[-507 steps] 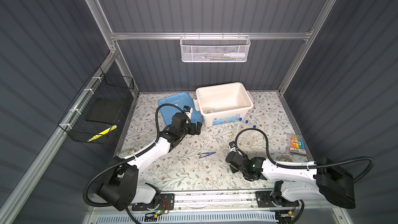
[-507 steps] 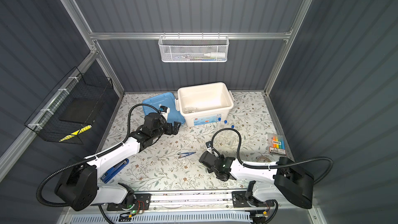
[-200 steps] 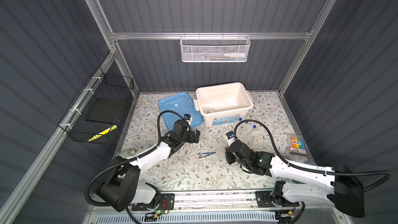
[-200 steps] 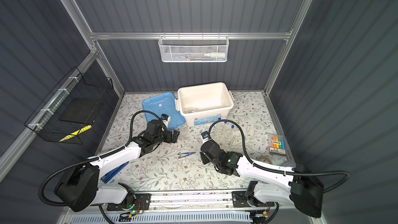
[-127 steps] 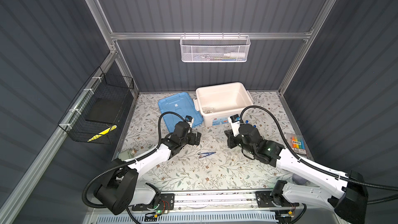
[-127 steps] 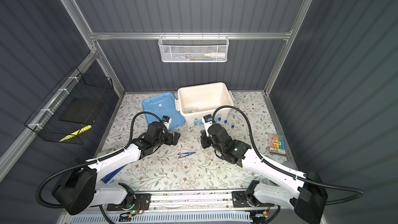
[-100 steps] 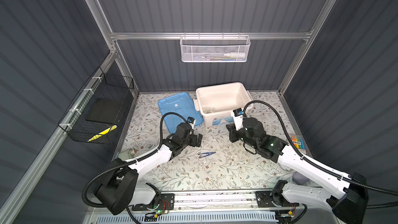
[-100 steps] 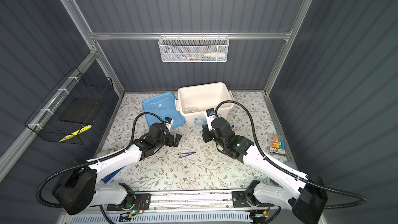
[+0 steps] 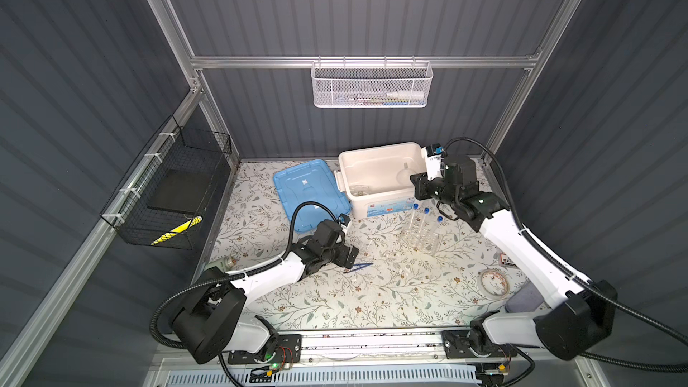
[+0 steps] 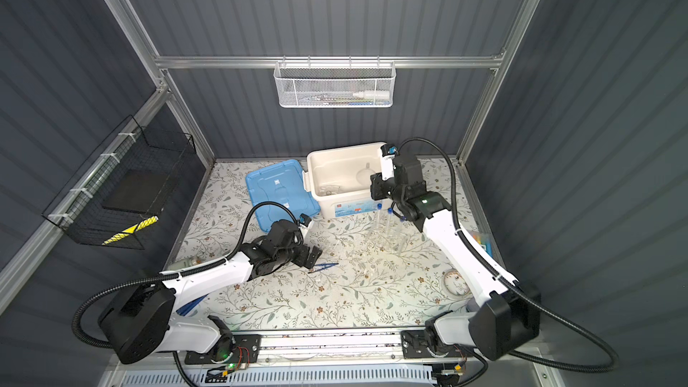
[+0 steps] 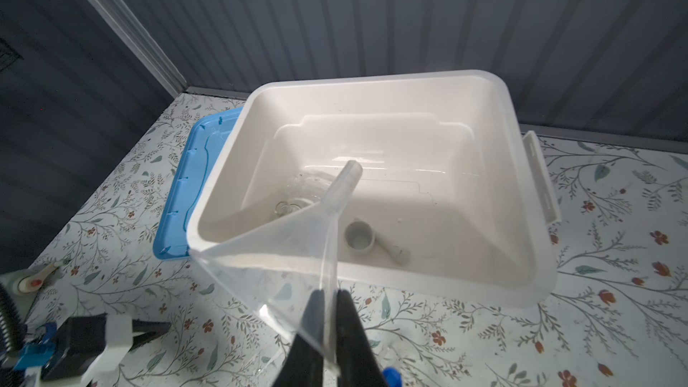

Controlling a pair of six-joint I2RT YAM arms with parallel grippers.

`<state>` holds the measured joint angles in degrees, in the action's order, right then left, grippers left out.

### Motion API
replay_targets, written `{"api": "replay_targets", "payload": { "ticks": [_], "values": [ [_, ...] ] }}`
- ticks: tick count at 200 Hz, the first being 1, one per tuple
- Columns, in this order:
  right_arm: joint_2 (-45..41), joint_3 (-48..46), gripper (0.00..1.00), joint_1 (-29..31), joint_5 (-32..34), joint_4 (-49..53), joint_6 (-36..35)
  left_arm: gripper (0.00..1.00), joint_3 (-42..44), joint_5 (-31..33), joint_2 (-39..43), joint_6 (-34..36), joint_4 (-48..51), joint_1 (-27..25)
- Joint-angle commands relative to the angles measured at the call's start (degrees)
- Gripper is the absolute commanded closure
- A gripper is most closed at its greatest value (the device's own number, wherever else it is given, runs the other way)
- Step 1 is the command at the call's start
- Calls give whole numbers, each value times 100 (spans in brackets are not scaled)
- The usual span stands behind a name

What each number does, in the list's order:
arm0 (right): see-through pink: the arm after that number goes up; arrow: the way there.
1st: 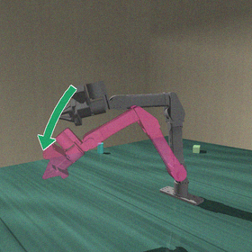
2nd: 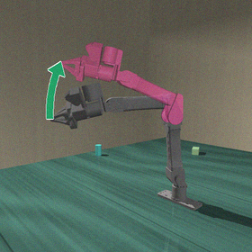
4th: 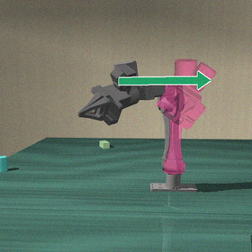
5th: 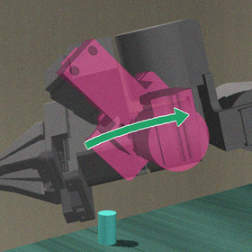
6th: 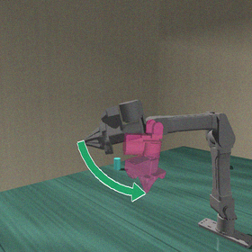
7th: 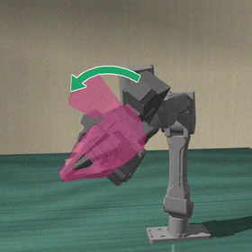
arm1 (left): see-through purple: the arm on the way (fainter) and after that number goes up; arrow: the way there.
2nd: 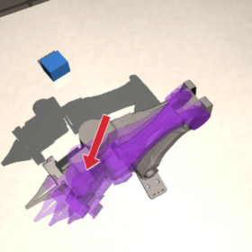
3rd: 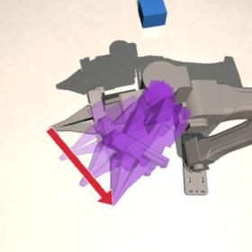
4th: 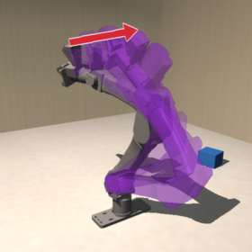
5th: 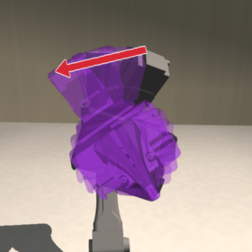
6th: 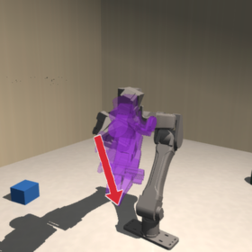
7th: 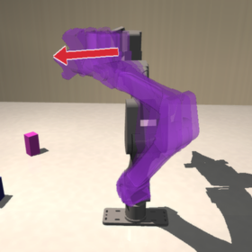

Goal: Organize the chemistry lab equipment
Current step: 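Carry the funnel over the bin while the left gripper moves over the blue tweezers, then lower the funnel into the bin and open the right gripper while the left gripper descends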

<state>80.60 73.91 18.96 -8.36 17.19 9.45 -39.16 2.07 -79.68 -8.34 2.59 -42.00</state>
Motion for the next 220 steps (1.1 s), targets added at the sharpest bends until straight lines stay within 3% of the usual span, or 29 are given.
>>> {"api": "replay_targets", "payload": {
  "ticks": [1,42,153,220],
  "values": [
    [558,517,88,-382,-1005,474,-137,0,-103,-253,-123,169,319,-79],
    [1726,1610,88,-635,-1350,1377,-559,1,-263,-385,-357,295,587,-194],
    [3629,3403,90,-899,-1459,1911,64,6,-549,-242,-803,444,989,-450],
    [4267,4057,92,-862,-1383,2155,426,10,-620,-136,-868,362,1112,-510]
  ]
}}
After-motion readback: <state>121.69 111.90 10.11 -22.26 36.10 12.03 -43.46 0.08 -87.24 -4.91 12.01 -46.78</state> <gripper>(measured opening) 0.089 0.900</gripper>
